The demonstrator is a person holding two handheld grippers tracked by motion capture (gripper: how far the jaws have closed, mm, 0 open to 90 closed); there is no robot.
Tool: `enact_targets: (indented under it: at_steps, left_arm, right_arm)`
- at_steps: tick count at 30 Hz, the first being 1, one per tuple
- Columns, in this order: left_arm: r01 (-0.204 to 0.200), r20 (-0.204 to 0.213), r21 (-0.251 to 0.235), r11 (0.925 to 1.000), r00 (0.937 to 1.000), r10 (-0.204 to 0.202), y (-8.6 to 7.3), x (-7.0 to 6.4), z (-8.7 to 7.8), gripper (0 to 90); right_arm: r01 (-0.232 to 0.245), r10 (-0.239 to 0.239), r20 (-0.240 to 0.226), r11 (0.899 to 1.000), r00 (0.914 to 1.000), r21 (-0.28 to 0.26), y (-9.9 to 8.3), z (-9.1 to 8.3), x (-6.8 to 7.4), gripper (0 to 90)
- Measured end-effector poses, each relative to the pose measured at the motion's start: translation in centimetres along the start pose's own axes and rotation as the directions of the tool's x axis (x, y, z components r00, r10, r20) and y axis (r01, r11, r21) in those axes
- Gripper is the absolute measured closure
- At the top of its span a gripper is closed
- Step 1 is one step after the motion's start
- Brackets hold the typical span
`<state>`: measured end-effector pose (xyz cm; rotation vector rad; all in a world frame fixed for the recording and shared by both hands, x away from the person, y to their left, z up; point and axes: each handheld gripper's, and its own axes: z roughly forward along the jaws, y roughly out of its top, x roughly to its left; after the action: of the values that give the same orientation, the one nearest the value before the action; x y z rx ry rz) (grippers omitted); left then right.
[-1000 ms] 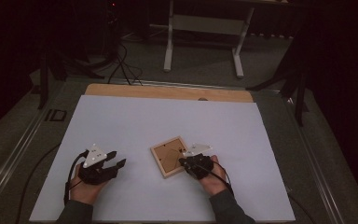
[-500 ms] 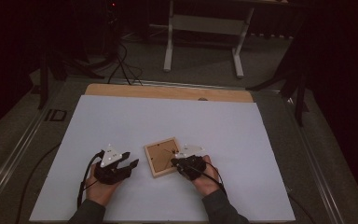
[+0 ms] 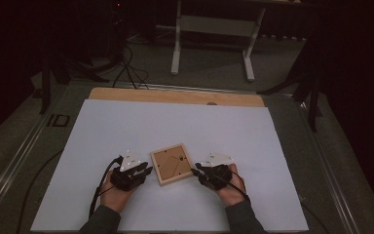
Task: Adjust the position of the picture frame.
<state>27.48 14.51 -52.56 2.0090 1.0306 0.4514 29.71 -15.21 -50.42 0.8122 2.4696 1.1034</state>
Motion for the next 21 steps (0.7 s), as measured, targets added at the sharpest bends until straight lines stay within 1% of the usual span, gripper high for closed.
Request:
enact_targets:
  at_steps: [1,3,5,6,7,9,11,13,17,21]
  left_arm:
    - [-0.006,0.003,0.005,1.0,1.0,0.006,0.0,0.0,0.1,74.4]
    - [-0.015,0.004,0.022,0.9996,0.9999,0.015,0.0,-0.2,0.4,77.1]
    - [-0.014,0.005,0.024,0.9996,0.9999,0.014,0.0,-0.3,0.5,79.5]
    - [-0.018,0.005,0.035,0.9992,0.9998,0.018,0.0,-0.4,0.8,79.5]
    - [-0.015,0.005,0.037,0.9992,0.9999,0.015,-0.1,-0.4,0.9,83.9]
    - [-0.014,0.009,0.043,0.999,0.9999,0.013,-0.1,-0.5,1.1,87.4]
    - [-0.015,0.011,0.048,0.9988,0.9998,0.014,-0.1,-0.5,1.3,89.0]
    - [-0.024,0.004,0.064,0.9977,0.9997,0.024,-0.1,-0.7,1.6,89.4]
    - [-0.016,0.005,0.067,0.9976,0.9999,0.016,0.0,-0.6,1.7,89.4]
    - [-0.004,-0.003,0.069,0.9976,1.0,0.005,0.2,-0.4,1.9,89.5]
  right_arm:
    - [-0.003,0.003,-0.011,1.0,0.9999,0.001,-0.3,-0.1,-0.1,64.9]
    - [-0.002,0.002,-0.025,1.0,0.9997,0.004,-0.5,-0.1,-0.1,61.1]
    - [-0.001,0.001,-0.031,1.0,0.9995,0.012,-0.6,0.1,0.0,59.8]
    - [0.003,-0.002,-0.032,1.0,0.9995,0.018,-0.7,0.2,0.0,59.1]
    - [0.006,-0.005,-0.041,1.0,0.9991,0.029,-0.9,0.6,0.2,57.4]
    - [0.01,-0.008,-0.047,0.999,0.9988,0.043,-1.1,0.9,0.4,56.3]
    - [0.009,-0.006,-0.051,0.999,0.9987,0.05,-1.1,1.2,0.4,56.2]
    - [0.016,-0.013,-0.043,0.997,0.999,0.074,-1.3,1.7,0.5,56.0]
    - [0.001,0.002,-0.035,0.997,0.9994,0.081,-1.4,1.9,0.4,60.3]
    - [0.0,0.002,-0.026,0.997,0.9997,0.081,-1.4,2.0,0.5,61.3]
